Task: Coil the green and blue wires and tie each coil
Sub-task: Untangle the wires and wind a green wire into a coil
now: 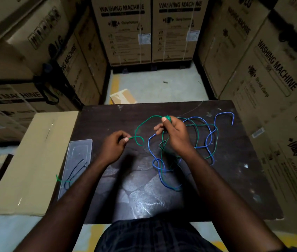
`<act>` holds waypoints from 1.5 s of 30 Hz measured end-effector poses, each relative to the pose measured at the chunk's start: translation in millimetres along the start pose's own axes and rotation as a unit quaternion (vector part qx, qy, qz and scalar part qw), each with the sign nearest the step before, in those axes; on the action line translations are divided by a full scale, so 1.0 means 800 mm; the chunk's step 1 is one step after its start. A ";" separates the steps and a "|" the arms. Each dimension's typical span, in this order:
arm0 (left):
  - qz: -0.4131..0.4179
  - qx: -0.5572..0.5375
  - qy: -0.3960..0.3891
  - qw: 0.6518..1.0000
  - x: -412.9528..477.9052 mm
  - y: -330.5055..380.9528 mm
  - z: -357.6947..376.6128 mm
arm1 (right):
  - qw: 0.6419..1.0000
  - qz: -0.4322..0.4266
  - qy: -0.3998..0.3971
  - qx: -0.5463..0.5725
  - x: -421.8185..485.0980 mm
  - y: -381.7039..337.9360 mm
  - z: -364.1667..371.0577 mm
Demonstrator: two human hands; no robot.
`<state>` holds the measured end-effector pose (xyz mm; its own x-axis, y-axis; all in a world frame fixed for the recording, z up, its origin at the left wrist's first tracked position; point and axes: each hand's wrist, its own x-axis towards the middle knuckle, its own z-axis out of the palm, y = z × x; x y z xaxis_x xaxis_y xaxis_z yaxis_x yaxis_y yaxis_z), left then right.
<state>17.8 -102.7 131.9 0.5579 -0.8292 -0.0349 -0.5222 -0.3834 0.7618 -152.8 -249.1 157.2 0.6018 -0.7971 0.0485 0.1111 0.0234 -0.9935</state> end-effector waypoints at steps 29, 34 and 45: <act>0.003 -0.287 -0.036 0.957 -0.003 0.009 -0.044 | 0.973 0.060 0.104 0.196 -0.047 0.009 0.075; 0.014 -0.207 -0.074 0.975 0.015 0.030 -0.053 | 0.982 0.067 0.072 0.163 -0.040 0.005 0.079; 0.057 0.000 0.050 0.997 0.057 0.033 -0.036 | 0.964 0.168 -0.153 0.140 -0.046 -0.006 0.077</act>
<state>47.7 -139.0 169.1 0.5568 -0.8224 0.1167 -0.5864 -0.2896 0.7565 -126.9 -182.6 166.6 0.8413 -0.5022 -0.2003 0.0532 0.4454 -0.8937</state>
